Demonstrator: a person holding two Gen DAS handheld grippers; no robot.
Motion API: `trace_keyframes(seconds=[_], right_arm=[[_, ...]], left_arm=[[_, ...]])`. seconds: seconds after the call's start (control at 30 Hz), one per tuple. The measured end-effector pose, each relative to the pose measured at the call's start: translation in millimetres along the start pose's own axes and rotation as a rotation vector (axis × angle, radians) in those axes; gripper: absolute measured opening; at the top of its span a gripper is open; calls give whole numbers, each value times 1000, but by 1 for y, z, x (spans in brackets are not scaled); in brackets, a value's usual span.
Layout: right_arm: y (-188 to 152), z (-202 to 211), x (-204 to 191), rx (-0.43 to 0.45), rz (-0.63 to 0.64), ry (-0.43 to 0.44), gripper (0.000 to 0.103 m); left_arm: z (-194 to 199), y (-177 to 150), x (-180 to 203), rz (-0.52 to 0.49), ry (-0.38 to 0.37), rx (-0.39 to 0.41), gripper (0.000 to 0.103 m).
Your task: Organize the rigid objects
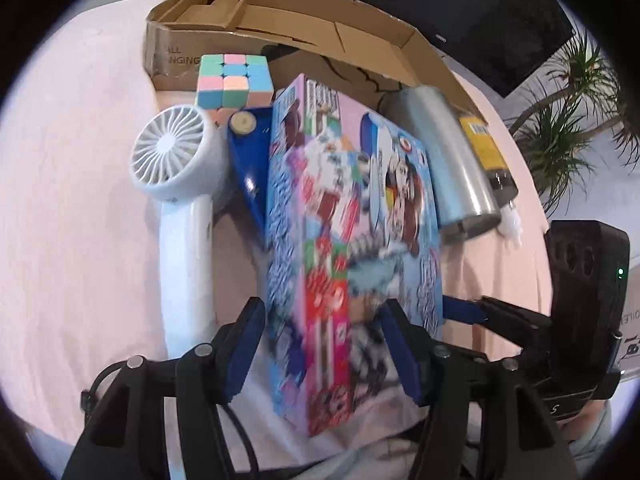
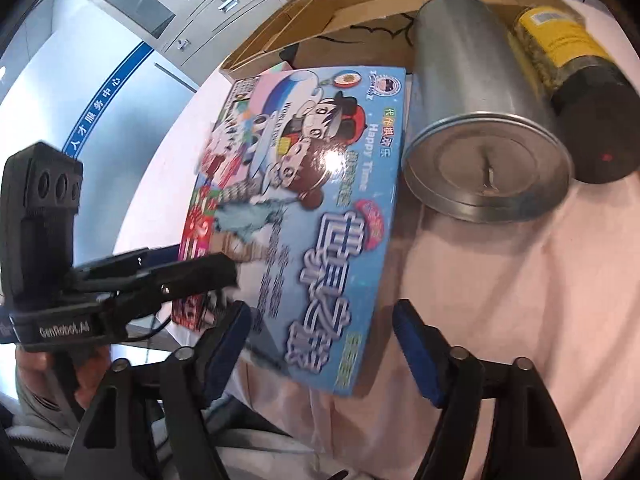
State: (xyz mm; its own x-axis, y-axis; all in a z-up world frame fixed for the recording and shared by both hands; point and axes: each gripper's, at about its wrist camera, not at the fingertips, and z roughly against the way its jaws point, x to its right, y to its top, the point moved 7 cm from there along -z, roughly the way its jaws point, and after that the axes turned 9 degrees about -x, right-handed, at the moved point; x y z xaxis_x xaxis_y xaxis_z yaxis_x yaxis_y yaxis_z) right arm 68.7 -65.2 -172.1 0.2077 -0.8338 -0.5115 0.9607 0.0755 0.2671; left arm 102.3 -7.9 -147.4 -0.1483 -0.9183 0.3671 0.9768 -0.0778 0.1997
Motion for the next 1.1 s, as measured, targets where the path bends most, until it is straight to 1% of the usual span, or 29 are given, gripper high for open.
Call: trace_keyframes(seconds=[0.03, 0.07, 0.13, 0.17, 0.23, 0.3, 0.37, 0.4, 0.43, 0.47, 0.53, 0.57, 0.63, 0.67, 0.7, 0.73, 0.77, 0.8, 0.87, 0.93, 1.0, 1.03, 1.1], right_arm=[[5, -3, -1, 3, 0, 22, 75], [11, -7, 0, -3, 7, 28, 79], [20, -18, -1, -36, 34, 47, 88], [22, -20, -5, -36, 48, 38, 89], [23, -20, -9, -17, 55, 9, 90], [18, -14, -13, 11, 58, -8, 89], [8, -4, -21, 45, 77, -49, 87], [6, 4, -28, 66, 89, -67, 85], [4, 15, -36, 93, 112, -95, 84], [5, 32, -44, 141, 142, -137, 83], [9, 64, -57, 212, 173, -173, 82], [16, 81, -65, 263, 193, -191, 82], [37, 115, -80, 363, 227, -229, 81], [45, 127, -85, 398, 241, -244, 81], [59, 142, -93, 444, 255, -262, 81], [68, 153, -97, 467, 262, -270, 81], [86, 169, -103, 507, 275, -288, 80], [96, 176, -105, 521, 280, -294, 80], [123, 195, -111, 552, 292, -310, 80], [149, 206, -112, 564, 299, -333, 80], [174, 206, -109, 548, 290, -334, 80], [189, 201, -108, 530, 282, -333, 79], [214, 187, -94, 495, 269, -331, 79]], left_arm=[[-3, 4, 0, -5, 7, 0, 63], [-4, 6, 2, -13, 9, 2, 63], [-3, 8, 6, -41, 43, 22, 63], [-3, 7, 5, -43, 55, 25, 63], [0, 5, 5, -45, 49, 33, 63], [8, 1, 10, -69, 55, 58, 63], [25, 0, 19, -107, 88, 115, 62], [35, 2, 24, -123, 96, 144, 62], [45, 6, 30, -138, 99, 179, 62], [59, 12, 36, -157, 100, 223, 62], [91, 32, 47, -192, 95, 320, 62], [104, 43, 51, -204, 95, 356, 62], [127, 66, 58, -238, 108, 425, 62], [142, 84, 62, -259, 116, 466, 62], [151, 95, 65, -271, 117, 488, 62], [161, 110, 66, -283, 115, 506, 62], [172, 128, 67, -293, 116, 522, 62], [179, 139, 68, -306, 119, 537, 62], [188, 168, 68, -325, 112, 549, 62], [186, 190, 64, -323, 97, 533, 62], [174, 214, 53, -307, 82, 494, 62], [170, 219, 48, -303, 79, 483, 62], [149, 235, 36, -280, 63, 428, 62]])
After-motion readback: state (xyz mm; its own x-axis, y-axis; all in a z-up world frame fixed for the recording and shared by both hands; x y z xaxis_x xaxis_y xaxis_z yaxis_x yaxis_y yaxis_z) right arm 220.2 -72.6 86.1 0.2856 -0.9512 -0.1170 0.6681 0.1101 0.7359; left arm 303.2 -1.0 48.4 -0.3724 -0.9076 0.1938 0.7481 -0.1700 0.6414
